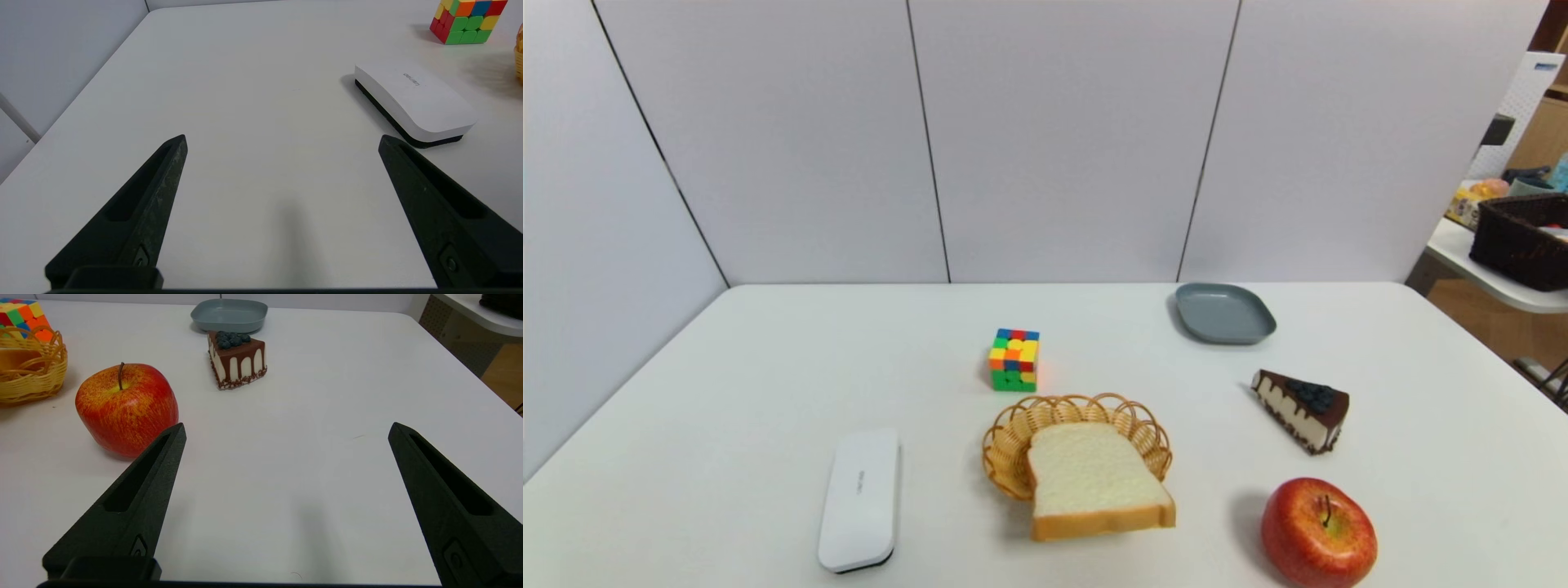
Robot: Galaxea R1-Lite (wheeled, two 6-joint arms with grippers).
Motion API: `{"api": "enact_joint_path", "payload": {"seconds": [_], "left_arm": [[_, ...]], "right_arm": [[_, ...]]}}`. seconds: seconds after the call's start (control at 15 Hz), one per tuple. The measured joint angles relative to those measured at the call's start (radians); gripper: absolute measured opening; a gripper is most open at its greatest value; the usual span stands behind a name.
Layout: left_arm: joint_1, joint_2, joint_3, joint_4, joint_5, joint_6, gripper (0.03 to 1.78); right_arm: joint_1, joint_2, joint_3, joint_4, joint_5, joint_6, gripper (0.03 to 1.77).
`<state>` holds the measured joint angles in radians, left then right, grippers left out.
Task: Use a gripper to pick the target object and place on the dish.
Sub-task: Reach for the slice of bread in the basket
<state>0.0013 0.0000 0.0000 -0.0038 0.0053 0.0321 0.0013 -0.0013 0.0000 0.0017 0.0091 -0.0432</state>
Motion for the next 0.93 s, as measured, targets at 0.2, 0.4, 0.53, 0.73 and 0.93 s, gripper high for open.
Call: {"api": "enact_joint_path", "payload": {"seconds": [0.2, 0.4, 0.53, 0.73, 0.93], "left_arm": [[0.0, 0.0, 0.0, 0.0, 0.0, 0.0, 1.69], [0.0, 0.0, 0.0, 0.0, 0.0, 0.0, 1.69], [0.0, 0.0, 0.0, 0.0, 0.0, 0.0, 1.69], [0.0, 0.0, 0.0, 0.0, 0.0, 0.0, 1.69], [0.0, 0.0, 0.0, 0.0, 0.0, 0.0, 1.69]], "right_arm": [[0.0, 0.0, 0.0, 0.001, -0.002, 0.0, 1.71], [0.0, 0.0, 0.0, 0.003, -0.004, 0.0, 1.71], [0.0, 0.0, 0.0, 0.003, -0.001, -0.002, 1.71], [0.0, 0.0, 0.0, 0.003, -0.001, -0.001, 1.71], [-0.001, 0.001, -0.001, 0.015, 0.0, -0.009, 1.71]]}}
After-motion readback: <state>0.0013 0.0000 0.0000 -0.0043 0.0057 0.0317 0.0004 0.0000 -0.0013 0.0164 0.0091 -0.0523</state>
